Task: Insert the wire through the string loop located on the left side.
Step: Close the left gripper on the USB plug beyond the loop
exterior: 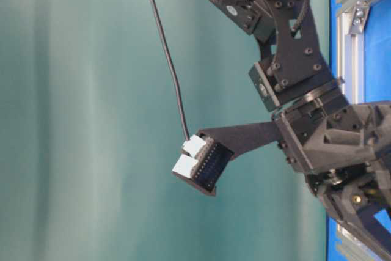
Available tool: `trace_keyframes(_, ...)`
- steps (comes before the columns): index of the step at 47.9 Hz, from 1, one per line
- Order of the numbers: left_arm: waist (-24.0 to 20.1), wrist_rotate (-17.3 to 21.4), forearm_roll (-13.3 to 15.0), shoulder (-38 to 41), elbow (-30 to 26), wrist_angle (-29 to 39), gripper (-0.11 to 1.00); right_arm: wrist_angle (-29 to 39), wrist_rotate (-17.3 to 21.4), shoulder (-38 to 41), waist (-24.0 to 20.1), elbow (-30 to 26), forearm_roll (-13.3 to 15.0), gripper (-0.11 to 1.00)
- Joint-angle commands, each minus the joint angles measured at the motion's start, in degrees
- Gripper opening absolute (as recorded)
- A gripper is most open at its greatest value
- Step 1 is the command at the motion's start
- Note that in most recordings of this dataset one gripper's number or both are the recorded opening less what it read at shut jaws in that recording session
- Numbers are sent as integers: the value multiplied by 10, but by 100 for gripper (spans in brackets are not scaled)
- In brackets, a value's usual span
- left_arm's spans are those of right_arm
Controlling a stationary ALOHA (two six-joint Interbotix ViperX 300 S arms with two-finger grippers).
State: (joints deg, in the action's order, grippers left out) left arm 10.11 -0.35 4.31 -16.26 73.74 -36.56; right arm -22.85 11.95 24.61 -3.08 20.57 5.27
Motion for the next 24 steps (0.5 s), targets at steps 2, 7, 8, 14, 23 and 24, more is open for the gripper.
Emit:
trace_keyframes(2,3,0,-2,15,-14,-2,85,-3,0,-11,2,-11,1,0)
trace_keyframes(7,3,-1,-1,49,-21,-2,85,-4,0,-11,3,-11,1,0)
trace_keyframes(8,3,-1,-1,56,-23,-2,85,-4,0,-11,3,-12,1,0)
trace_keyframes(14,3,-1,-1,93,-28,-2,84,-2,0,-11,3,-11,1,0)
trace_keyframes(23,3,-1,-1,93,-31,-2,83,-2,0,-11,2,-11,1,0)
trace_keyframes(24,3,-1,-1,93,-31,-2,83,-2,0,-11,3,-11,1,0)
